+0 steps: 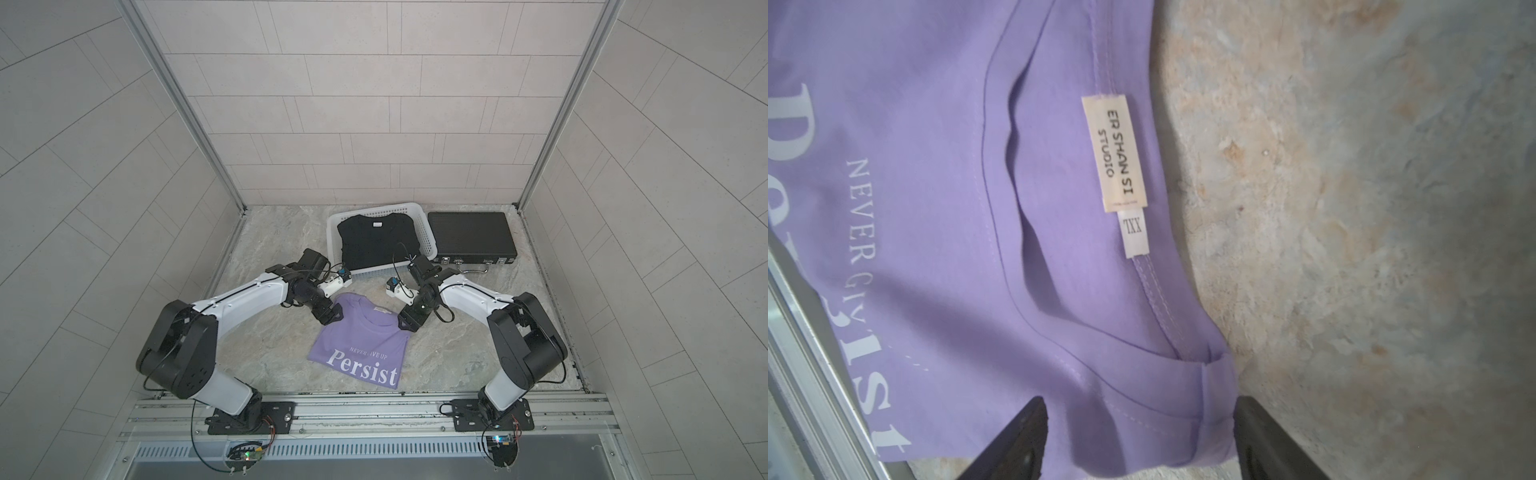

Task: Put the folded t-shirts into the basket
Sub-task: Pick up the T-shirt from the center of the board.

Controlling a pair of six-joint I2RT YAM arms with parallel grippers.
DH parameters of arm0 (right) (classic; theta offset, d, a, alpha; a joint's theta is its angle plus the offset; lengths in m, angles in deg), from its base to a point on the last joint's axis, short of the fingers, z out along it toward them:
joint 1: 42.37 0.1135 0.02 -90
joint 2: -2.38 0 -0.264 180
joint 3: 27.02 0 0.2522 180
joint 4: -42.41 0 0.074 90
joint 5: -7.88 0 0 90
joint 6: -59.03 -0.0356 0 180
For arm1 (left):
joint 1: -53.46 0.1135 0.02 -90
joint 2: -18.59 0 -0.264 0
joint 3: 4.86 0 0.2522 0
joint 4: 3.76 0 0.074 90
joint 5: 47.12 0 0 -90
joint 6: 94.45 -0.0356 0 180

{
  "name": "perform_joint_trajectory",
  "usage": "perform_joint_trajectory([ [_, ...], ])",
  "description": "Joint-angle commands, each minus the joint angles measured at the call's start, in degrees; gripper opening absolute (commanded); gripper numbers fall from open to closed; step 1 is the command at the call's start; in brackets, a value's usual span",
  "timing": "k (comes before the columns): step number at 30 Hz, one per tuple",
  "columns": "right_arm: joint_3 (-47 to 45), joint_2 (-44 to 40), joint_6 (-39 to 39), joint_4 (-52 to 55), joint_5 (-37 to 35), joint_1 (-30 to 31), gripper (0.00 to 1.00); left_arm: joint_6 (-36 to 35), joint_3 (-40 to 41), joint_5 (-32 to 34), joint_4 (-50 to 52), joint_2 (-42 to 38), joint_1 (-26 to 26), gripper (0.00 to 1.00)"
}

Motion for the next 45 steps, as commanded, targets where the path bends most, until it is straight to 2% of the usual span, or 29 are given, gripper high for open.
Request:
perform_joint_trajectory([
  [1,0.8,-0.1,2.4,2.1,0.9,0.1,0.74,-2.0,-1.8,1.4,-2.3,2.0,-0.3,0.85],
  [10,0.2,0.3,4.0,4.4,-0.2,0.0,0.75,-0.5,-4.7,0.6,-3.1,6.7,-1.1,0.85],
  [17,0.1,2.5,4.6,4.0,-1.5,0.2,0.76,-1.6,-5.4,3.7,-4.0,9.9,-2.1,0.83],
  [24,0.9,5.1,3.0,1.6,-3.1,0.9,0.68,-2.4,-4.7,3.7,-4.8,11.5,-2.1,0.78],
  [27,1.5,6.7,2.5,1.3,-3.4,1.2,0.6,-2.3,-4.4,2.7,-4.8,11.7,-2.2,0.71],
  [34,2.3,8.8,1.4,0.1,-5.8,2.0,0.38,-1.0,-1.2,1.2,-6.9,10.4,-2.7,0.46],
  [40,1.7,6.0,0.6,-3.1,-5.1,2.1,0.17,1.0,3.5,0.9,-9.6,5.1,-2.9,0.29],
  [45,1.8,4.2,0.3,-5.8,-2.8,2.1,0.04,1.8,7.2,0.0,-12.5,0.4,-2.8,0.11],
])
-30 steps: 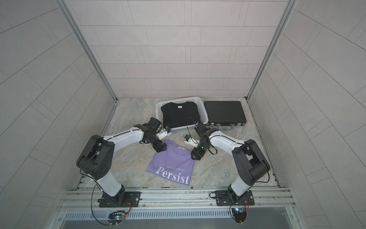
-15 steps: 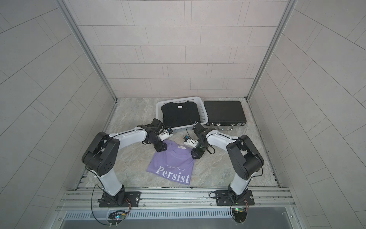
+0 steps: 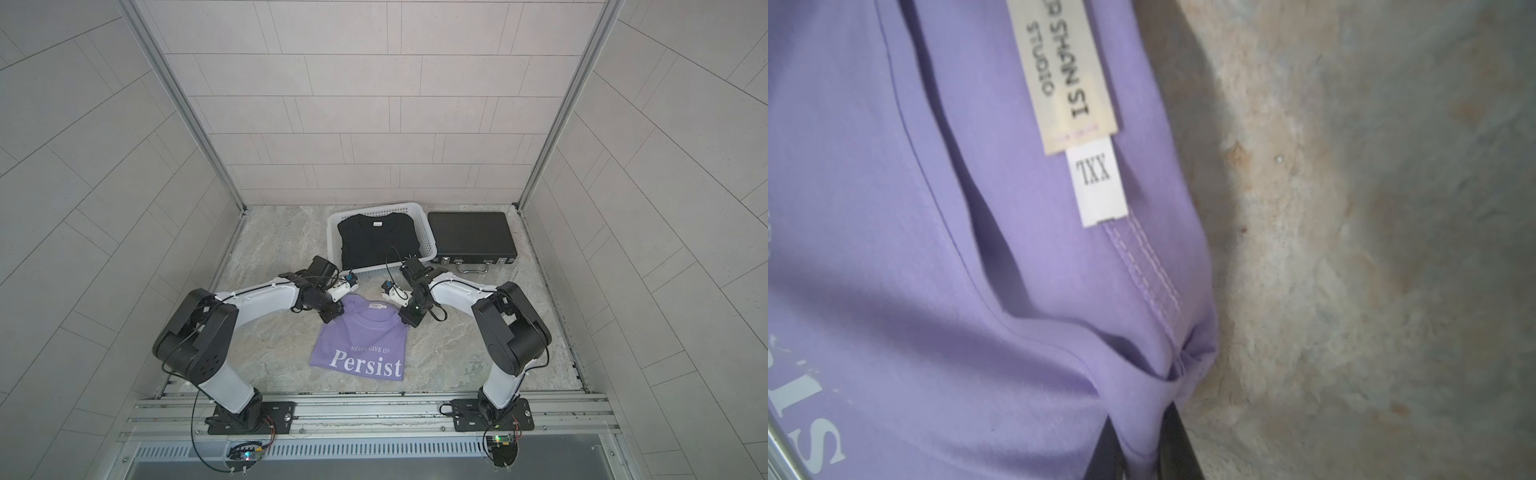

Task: Put the folded t-shirts into the basket
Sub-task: Pick up the T-shirt from the center of the board.

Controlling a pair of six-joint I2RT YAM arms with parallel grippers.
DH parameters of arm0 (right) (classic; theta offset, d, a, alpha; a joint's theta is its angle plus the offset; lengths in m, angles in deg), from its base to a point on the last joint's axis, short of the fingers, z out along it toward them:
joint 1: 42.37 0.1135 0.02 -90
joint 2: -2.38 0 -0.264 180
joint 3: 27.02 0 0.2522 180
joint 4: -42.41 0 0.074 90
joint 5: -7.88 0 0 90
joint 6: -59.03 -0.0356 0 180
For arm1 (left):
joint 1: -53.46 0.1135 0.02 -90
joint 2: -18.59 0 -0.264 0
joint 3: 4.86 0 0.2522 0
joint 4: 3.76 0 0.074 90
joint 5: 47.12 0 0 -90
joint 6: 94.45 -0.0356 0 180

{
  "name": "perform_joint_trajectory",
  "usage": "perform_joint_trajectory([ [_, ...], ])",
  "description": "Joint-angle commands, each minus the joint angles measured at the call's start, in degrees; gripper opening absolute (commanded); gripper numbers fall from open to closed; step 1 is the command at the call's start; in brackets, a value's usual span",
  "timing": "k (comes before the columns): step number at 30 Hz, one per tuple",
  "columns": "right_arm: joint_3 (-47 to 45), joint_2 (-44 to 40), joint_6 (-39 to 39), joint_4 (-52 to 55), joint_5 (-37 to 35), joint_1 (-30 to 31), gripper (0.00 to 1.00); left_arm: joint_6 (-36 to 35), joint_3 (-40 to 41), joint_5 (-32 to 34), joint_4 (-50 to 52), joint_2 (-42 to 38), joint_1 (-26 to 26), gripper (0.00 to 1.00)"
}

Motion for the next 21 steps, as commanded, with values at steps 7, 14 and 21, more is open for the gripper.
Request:
perform_joint_trajectory([
  [7,-2.7,-10.8,1.9,-4.9,3.3,-0.8,0.0,1.1,3.7,-4.5,-0.3,-8.8,-0.2,0.0],
  [14,-3.8,-17.5,4.0,-3.2,6.1,-2.6,0.0,2.8,4.2,-8.1,1.2,-15.6,0.2,0.0],
  [21,-2.2,-22.1,4.4,-1.5,4.2,-7.2,0.0,3.2,1.6,-13.9,3.7,-21.1,0.9,0.0],
])
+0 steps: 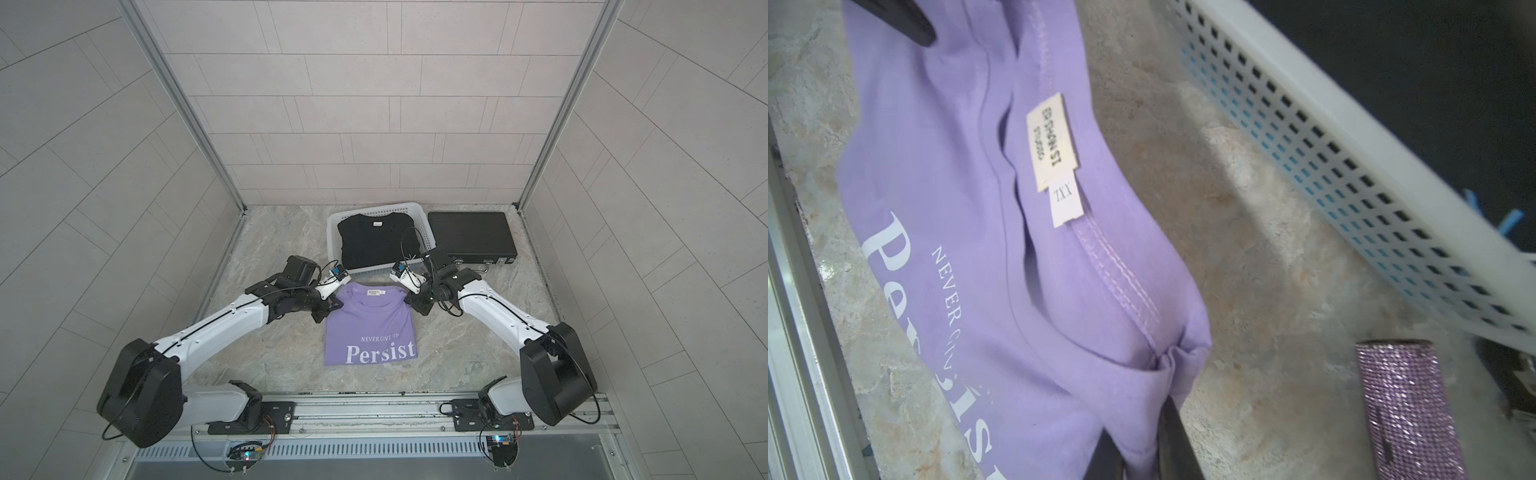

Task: Put the folded t-shirts into the basket
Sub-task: Pick up the T-shirt from the center of the board, then place the T-shirt in the bin.

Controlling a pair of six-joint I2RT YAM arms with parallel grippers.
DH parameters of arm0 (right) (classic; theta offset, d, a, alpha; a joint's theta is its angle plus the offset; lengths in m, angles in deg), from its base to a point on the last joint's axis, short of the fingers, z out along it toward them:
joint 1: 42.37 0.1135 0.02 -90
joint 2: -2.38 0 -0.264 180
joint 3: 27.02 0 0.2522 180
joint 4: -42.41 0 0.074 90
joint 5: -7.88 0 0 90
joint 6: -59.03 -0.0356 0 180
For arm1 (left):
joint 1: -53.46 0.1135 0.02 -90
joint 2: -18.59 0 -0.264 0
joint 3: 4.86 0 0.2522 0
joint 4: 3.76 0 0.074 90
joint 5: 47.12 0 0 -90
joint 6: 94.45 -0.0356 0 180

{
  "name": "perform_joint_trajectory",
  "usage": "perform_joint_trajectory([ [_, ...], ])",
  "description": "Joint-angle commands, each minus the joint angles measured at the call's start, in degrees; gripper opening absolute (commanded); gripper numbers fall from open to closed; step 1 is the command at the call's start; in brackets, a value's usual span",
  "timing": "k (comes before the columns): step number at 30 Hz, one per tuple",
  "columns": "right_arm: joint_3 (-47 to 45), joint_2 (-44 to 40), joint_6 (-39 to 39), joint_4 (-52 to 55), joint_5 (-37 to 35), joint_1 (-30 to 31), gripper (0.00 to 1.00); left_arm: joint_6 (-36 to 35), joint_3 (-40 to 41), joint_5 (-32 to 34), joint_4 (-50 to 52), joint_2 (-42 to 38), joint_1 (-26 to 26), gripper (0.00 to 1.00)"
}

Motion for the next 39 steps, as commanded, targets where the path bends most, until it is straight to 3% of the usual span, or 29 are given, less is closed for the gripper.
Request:
perform_joint_trajectory([
  [1,1.2,-3.9,0.8,1.2,-0.7,-1.6,0.0,0.7,-2.7,-5.2,3.7,-2.2,0.4,0.0],
  [9,4.9,-11.1,0.2,2.3,-5.7,-2.6,0.0,3.8,-9.3,-8.6,6.8,-4.6,0.7,0.0],
  [17,13.5,-10.1,-0.4,3.2,-10.3,-2.7,0.0,9.9,-18.4,-7.6,5.5,-2.0,0.8,0.0],
  [30,34.7,10.1,1.9,5.7,-18.4,-5.5,0.0,16.1,-35.4,1.2,5.5,15.1,2.7,0.0],
  [39,49.6,27.0,-1.0,5.1,-22.6,-6.5,0.0,16.8,-50.2,0.1,9.6,31.0,6.9,0.0],
])
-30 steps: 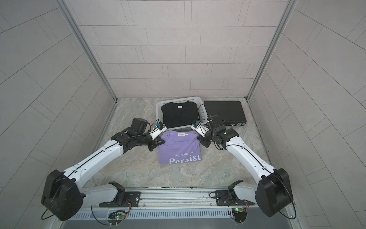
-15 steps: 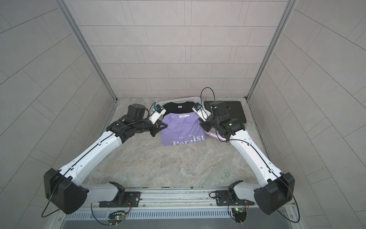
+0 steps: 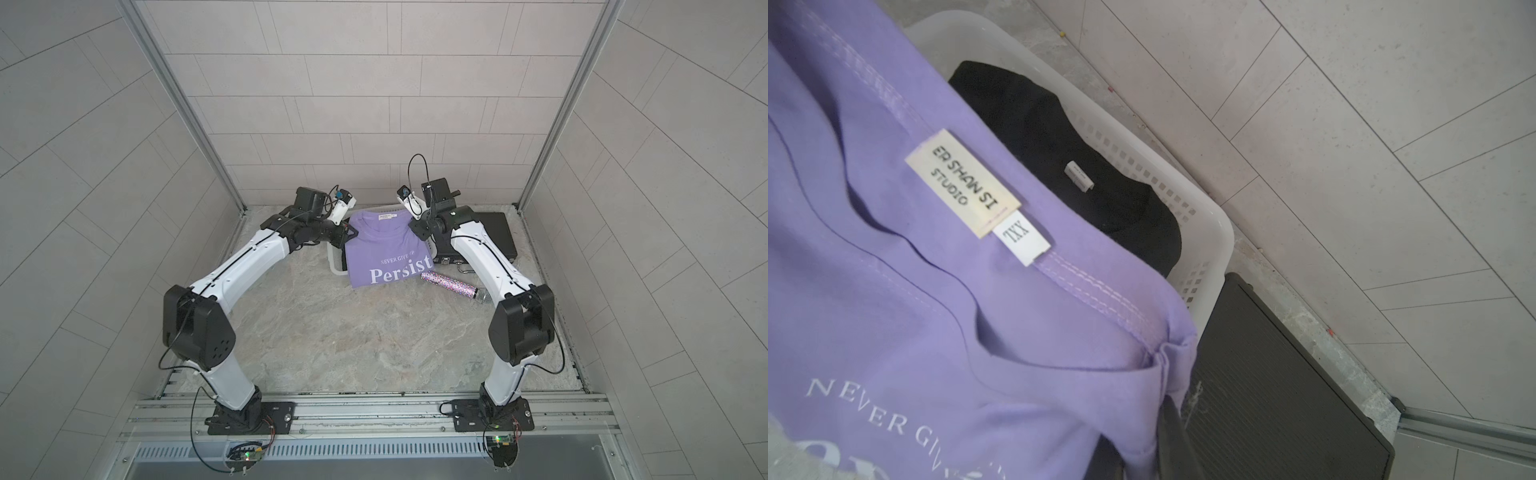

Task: Put the folded t-shirts into the basket
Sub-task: Place the T-shirt in the bin.

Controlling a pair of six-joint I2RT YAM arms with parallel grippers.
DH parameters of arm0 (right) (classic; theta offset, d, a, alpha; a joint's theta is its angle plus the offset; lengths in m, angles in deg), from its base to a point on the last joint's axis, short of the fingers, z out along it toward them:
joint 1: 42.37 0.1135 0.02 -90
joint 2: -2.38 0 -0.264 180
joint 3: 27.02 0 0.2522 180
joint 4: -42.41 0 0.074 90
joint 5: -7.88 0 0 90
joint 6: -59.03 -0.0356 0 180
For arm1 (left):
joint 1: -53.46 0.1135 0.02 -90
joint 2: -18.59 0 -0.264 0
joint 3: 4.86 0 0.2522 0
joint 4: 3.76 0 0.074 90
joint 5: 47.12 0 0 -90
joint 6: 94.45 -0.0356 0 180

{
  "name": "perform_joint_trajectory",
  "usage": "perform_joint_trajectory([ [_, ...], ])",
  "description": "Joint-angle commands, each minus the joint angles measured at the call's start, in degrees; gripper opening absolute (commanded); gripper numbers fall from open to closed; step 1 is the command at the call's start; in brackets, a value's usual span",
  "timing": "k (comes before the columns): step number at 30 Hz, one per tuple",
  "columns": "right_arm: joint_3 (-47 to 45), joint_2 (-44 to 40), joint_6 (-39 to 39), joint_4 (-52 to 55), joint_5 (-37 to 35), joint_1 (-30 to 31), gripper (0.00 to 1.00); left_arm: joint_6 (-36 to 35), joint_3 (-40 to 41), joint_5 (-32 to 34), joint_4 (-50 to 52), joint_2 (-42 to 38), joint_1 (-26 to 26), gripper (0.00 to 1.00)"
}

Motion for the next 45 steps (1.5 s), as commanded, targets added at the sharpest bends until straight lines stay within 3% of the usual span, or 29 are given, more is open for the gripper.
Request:
perform_joint_trajectory([
  [1,5.5,4.4,-2.4,-0.7,-2.5,-0.7,0.0,0.5,-4.9,-0.7,2.8,3.9,1.5,0.0],
  [10,19.2,19.7,-4.7,0.2,-2.2,-0.9,0.0,-1.1,-17.1,-2.0,8.2,16.4,4.6,0.0],
  [17,28.3,27.6,-5.3,3.4,-3.0,-0.8,0.0,-3.3,-21.6,-1.3,9.2,21.3,6.1,0.0],
  [32,33.0,32.2,-4.0,4.7,-7.6,-1.1,0.0,-7.3,-32.7,1.2,14.6,29.8,6.5,0.0],
  [38,33.1,33.7,-4.5,4.7,-7.2,-1.0,0.0,-8.5,-33.0,4.7,15.7,31.2,6.6,0.0],
  [45,34.7,35.7,-5.6,4.7,-8.7,-0.9,0.01,-8.8,-34.9,6.3,17.0,33.2,6.7,0.14],
])
